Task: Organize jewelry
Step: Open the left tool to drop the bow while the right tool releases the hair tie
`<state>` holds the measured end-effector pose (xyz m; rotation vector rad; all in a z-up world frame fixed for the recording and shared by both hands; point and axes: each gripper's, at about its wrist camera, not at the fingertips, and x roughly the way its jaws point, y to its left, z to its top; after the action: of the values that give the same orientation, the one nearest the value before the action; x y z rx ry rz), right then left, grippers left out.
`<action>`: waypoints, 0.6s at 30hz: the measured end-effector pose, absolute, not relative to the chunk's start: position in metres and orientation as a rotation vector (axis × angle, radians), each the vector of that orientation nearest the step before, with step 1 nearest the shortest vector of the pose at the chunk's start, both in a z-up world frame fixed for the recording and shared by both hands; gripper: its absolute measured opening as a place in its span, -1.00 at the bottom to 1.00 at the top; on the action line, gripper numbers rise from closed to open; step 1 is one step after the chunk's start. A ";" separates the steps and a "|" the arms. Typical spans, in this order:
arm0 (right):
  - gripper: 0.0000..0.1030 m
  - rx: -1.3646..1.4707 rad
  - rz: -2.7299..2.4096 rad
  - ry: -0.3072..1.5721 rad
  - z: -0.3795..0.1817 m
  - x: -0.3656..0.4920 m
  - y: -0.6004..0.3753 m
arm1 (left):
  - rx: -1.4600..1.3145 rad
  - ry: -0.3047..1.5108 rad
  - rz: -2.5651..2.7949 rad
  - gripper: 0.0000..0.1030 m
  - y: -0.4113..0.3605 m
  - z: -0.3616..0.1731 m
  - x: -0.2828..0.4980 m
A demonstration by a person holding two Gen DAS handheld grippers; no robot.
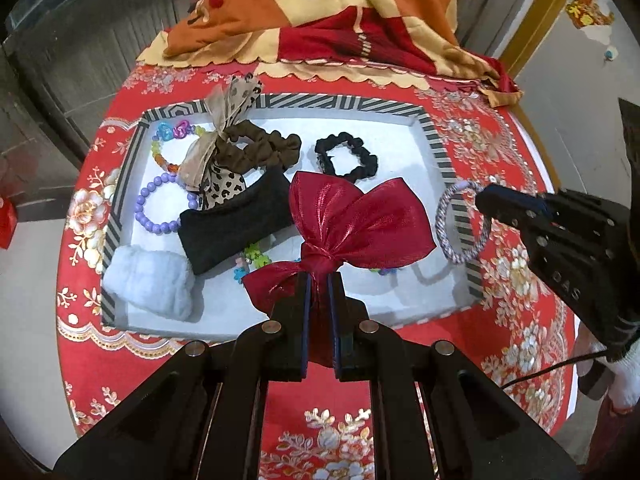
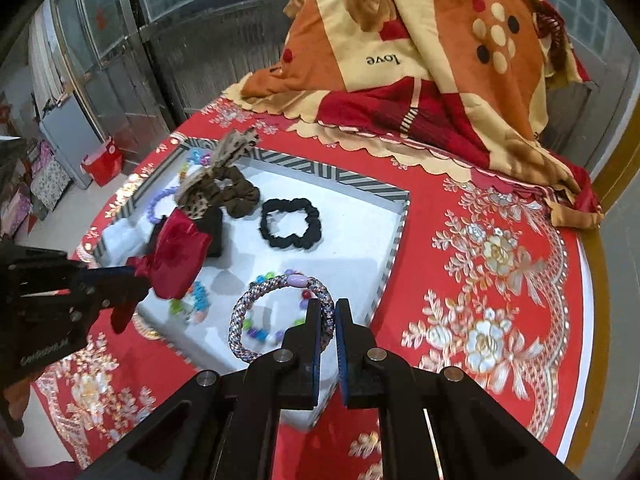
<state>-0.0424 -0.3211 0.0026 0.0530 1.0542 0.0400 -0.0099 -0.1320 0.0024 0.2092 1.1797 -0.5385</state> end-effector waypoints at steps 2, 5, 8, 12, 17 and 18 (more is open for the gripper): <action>-0.88 0.044 0.040 1.069 -0.006 -0.030 -0.324 | 0.197 1.197 -0.533 -0.87 -0.136 -0.005 -0.004; -0.88 0.027 0.045 1.099 -0.021 -0.012 -0.328 | 0.186 1.223 -0.516 -0.87 -0.141 -0.016 0.003; -0.88 0.019 0.050 1.130 -0.037 0.002 -0.330 | 0.178 1.243 -0.499 -0.87 -0.144 -0.026 0.008; -0.88 0.015 0.051 1.155 -0.053 0.015 -0.332 | 0.164 1.265 -0.484 -0.87 -0.148 -0.036 0.014; -0.88 0.013 0.044 1.182 -0.066 0.025 -0.332 | 0.162 1.264 -0.472 -0.79 -0.150 -0.041 0.016; -0.87 0.019 0.043 1.187 -0.068 0.026 -0.333 | 0.160 1.259 -0.471 -0.73 -0.150 -0.040 0.016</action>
<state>0.0256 -0.3329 -0.0676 0.0191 1.1870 0.0430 0.0157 -0.1501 -0.0404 0.1604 1.2592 -0.4710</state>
